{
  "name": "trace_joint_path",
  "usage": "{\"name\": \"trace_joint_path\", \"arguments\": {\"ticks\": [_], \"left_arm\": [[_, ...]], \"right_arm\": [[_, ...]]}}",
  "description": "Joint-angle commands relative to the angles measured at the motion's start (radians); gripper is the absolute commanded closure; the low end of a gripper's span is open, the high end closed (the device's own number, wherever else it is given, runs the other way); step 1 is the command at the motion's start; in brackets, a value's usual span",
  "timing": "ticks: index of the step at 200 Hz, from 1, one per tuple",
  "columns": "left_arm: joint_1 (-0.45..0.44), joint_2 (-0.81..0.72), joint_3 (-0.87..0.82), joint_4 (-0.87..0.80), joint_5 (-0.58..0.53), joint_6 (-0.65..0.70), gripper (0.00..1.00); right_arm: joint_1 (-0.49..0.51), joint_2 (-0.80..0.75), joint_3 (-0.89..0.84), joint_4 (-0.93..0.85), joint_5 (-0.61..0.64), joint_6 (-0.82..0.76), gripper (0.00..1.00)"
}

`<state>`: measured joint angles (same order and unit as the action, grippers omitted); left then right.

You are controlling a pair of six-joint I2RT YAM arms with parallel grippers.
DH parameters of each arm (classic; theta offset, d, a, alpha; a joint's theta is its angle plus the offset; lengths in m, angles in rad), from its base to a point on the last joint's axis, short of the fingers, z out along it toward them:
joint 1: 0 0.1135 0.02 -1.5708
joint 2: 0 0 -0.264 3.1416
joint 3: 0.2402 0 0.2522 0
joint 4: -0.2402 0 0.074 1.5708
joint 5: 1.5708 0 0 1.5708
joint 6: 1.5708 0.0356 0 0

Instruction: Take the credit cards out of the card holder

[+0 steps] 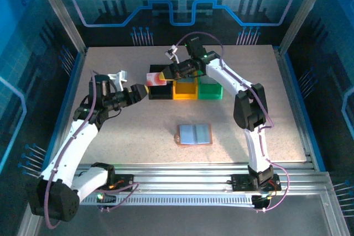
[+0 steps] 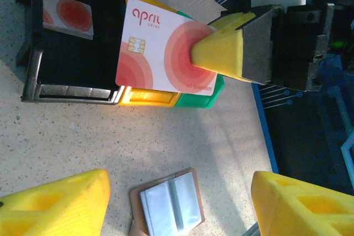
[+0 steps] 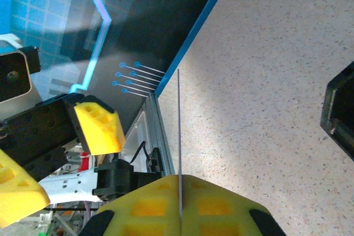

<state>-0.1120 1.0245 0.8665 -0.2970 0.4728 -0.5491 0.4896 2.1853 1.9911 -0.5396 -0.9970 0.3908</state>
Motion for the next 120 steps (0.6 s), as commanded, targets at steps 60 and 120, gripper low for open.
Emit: {"name": "trace_joint_path", "arguments": {"ticks": [60,120], "left_arm": [[0.018,0.054,0.016,0.085,0.015,-0.043,0.32],[0.018,0.075,0.003,0.177,0.027,-0.094,0.4]], "right_arm": [[0.029,-0.033,-0.01,0.031,-0.146,-0.032,1.0],[0.046,-0.041,-0.024,0.061,-0.2,-0.02,1.0]]}}
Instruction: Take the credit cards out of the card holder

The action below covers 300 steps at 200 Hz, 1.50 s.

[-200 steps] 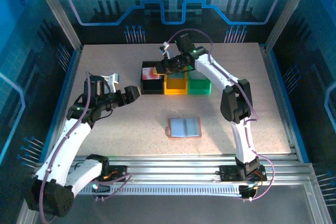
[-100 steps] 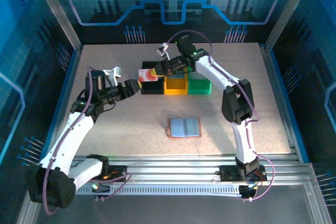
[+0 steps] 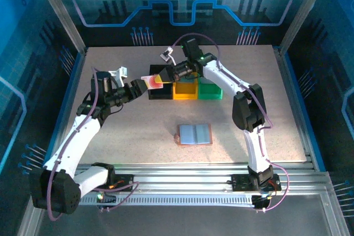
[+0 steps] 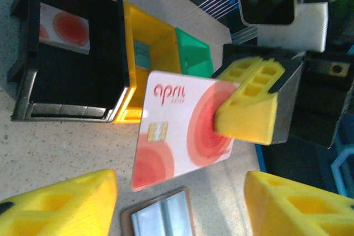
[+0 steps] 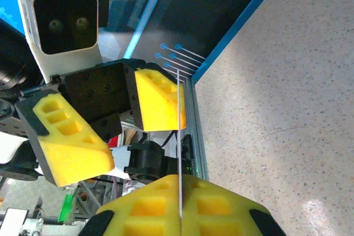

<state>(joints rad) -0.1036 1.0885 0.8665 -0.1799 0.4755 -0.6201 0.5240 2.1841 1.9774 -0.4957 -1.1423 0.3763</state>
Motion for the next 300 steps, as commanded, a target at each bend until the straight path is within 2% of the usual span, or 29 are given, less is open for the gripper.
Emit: {"name": "trace_joint_path", "arguments": {"ticks": [1,12,49,79,143,181,189,214,233,253,268,285,300], "left_arm": [[0.01,0.012,0.004,0.059,0.025,-0.022,0.4],[0.01,0.014,0.008,0.053,0.019,-0.013,0.4],[0.012,0.035,0.006,0.089,0.042,-0.03,0.55],[0.012,0.04,-0.004,0.112,0.046,-0.043,0.72],[0.013,0.056,0.001,0.171,0.072,-0.076,1.0],[0.013,0.078,0.001,0.179,0.071,-0.078,1.0],[0.013,0.082,0.003,0.175,0.069,-0.075,1.0],[0.013,0.095,0.016,0.167,0.059,-0.069,1.0],[0.013,0.111,0.037,0.163,0.054,-0.057,1.0],[0.013,0.146,0.065,0.156,0.05,-0.046,1.0],[0.013,0.184,0.092,0.148,0.038,-0.033,1.0],[0.013,0.243,0.135,0.118,0.005,-0.002,1.0],[0.012,0.302,0.185,0.081,-0.01,0.024,1.0]], "right_arm": [[0.011,-0.04,-0.011,0.017,-0.054,-0.006,1.0],[0.013,-0.043,-0.013,0.017,-0.06,-0.01,1.0],[0.02,-0.047,-0.017,0.011,-0.071,-0.024,1.0],[0.023,-0.05,-0.022,0.017,-0.08,-0.022,1.0],[0.031,-0.061,-0.035,0.02,-0.089,-0.028,1.0],[0.029,-0.069,-0.061,0.068,-0.04,0.012,1.0],[0.021,-0.082,-0.075,0.09,-0.017,0.025,0.94],[-0.035,-0.156,-0.207,0.345,0.032,0.2,0.7],[-0.097,-0.212,-0.341,0.64,0.055,0.401,0.63],[-0.162,-0.246,-0.483,1.025,0.076,0.654,0.61],[-0.199,-0.262,-0.564,1.232,0.105,0.791,0.57],[-0.222,-0.295,-0.624,1.281,0.139,0.805,0.51],[-0.222,-0.354,-0.648,1.134,0.176,0.675,0.5]]}}
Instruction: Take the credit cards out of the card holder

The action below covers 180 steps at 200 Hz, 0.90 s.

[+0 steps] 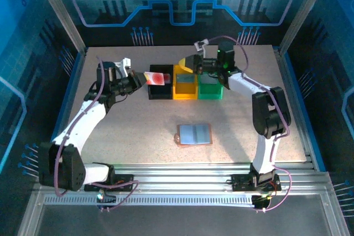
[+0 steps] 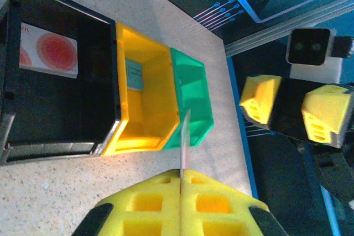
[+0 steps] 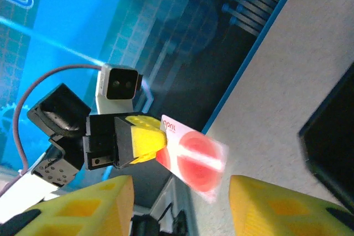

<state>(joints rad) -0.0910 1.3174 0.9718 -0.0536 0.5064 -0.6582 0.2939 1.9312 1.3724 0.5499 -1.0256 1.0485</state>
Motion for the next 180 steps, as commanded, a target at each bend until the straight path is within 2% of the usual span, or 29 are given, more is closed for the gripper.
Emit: {"name": "trace_joint_path", "arguments": {"ticks": [1,24,36,63,119,180], "left_arm": [[0.0,0.075,0.082,-0.044,-0.042,0.063,1.0],[-0.007,0.159,0.138,-0.047,-0.064,0.075,1.0],[-0.017,0.205,0.183,-0.078,-0.086,0.098,1.0],[-0.041,0.303,0.271,-0.117,-0.149,0.124,1.0],[-0.084,0.513,0.499,-0.267,-0.272,0.157,1.0],[-0.095,0.652,0.631,-0.362,-0.353,0.149,1.0]], "right_arm": [[0.008,-0.105,-0.043,0.072,0.063,-0.008,0.5],[0.035,-0.229,-0.036,-0.34,0.245,-0.323,0.45],[0.046,-0.277,-0.047,-0.438,0.336,-0.388,0.44],[0.056,-0.367,-0.106,-0.524,0.487,-0.418,0.42],[0.14,-0.591,-0.285,-0.553,0.692,-0.486,0.41],[0.182,-0.745,-0.382,-0.56,0.749,-0.499,0.39]]}}
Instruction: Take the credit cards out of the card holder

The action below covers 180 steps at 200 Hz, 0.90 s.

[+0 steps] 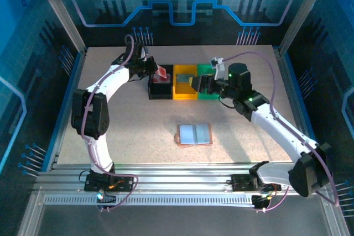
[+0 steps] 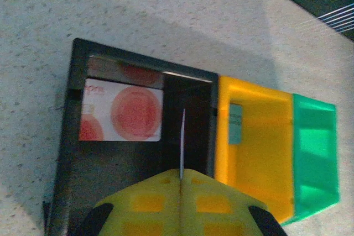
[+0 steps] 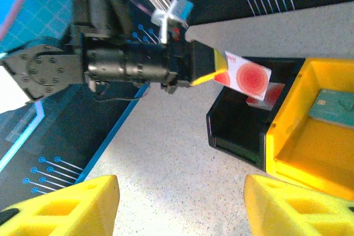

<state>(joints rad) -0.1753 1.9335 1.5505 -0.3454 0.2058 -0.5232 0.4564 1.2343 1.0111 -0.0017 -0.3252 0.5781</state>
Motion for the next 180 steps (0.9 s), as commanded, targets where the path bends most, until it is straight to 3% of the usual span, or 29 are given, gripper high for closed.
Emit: {"name": "trace_joint_path", "arguments": {"ticks": [1,61,180], "left_arm": [[-0.011,0.037,0.053,-0.07,-0.053,0.014,1.0],[-0.045,0.112,0.096,-0.057,-0.063,-0.022,1.0],[-0.049,0.194,0.162,-0.043,-0.069,-0.044,1.0]], "right_arm": [[0.021,-0.049,-0.021,-0.009,0.05,-0.03,0.39],[0.092,-0.062,-0.03,-0.027,0.081,-0.088,0.38],[0.119,-0.045,-0.033,-0.011,0.044,-0.103,0.38]]}}
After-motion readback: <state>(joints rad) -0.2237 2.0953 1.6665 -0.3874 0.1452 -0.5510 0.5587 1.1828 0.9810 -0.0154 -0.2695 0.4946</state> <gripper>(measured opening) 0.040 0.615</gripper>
